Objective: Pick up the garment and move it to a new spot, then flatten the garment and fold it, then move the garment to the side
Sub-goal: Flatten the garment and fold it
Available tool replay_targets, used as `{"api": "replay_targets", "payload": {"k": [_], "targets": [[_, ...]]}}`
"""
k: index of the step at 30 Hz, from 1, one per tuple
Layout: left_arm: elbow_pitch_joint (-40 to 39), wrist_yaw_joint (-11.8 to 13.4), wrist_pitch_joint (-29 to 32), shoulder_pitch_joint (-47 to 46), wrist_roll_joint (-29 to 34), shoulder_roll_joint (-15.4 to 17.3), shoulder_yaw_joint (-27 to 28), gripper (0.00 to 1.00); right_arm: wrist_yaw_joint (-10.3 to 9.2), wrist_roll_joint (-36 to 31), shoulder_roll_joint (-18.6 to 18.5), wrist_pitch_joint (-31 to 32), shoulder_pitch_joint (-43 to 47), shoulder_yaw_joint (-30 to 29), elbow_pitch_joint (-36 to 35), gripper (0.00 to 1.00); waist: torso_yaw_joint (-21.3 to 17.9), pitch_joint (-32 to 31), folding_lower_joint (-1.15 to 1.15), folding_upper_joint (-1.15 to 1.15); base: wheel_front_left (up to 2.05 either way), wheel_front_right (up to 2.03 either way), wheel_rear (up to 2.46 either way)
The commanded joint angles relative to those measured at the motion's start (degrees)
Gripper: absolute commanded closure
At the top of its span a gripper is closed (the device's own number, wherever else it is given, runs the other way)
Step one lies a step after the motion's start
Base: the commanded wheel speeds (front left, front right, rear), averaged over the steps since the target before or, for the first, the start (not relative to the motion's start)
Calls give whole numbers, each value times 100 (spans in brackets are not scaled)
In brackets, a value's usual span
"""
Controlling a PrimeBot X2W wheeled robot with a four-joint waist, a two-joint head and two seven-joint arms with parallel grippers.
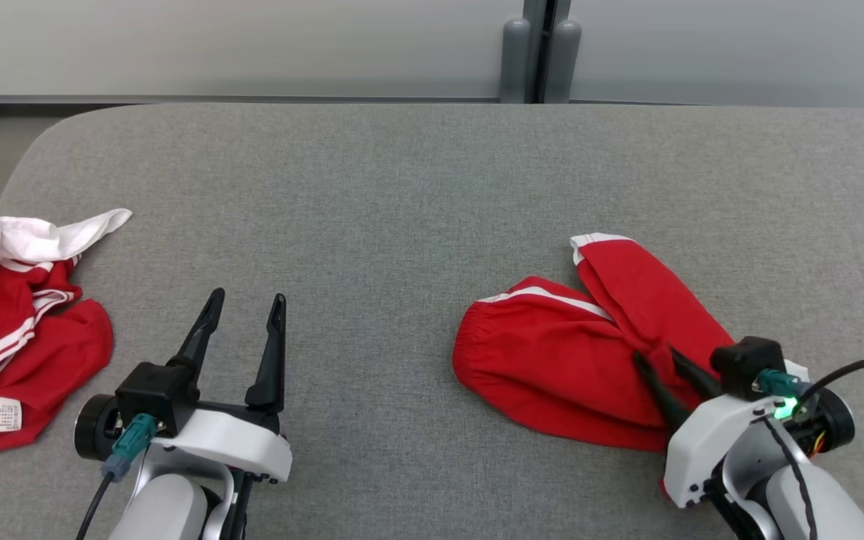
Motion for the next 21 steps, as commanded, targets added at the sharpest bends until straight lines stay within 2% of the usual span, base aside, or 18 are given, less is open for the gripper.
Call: {"api": "replay_targets", "payload": {"k": [1,5,11,19,20,21], "targets": [[18,-22,-29,-83,51,13,26,0,0,1,-14,-4,-78,-59,36,100,-7,16,0,0,0,0,0],[-23,-5,-36,-121,120,3,71,0,0,76,47,-172,-81,-305,-13,100,-78,26,0,0,0,0,0],[-140,-13,-34,-111,208,20,148,0,0,242,203,-343,77,-980,-139,100,-225,35,0,0,0,0,0],[-171,-2,-35,-115,270,14,196,0,0,776,572,-429,390,-1920,71,100,-374,71,0,0,0,0,0],[-168,-2,-35,-112,273,12,196,0,0,865,603,-443,427,-2003,147,93,-386,76,0,0,0,0,0],[-167,3,-36,-114,275,8,198,0,-1,982,647,-473,443,-2089,232,80,-397,85,0,0,0,0,0]]}}
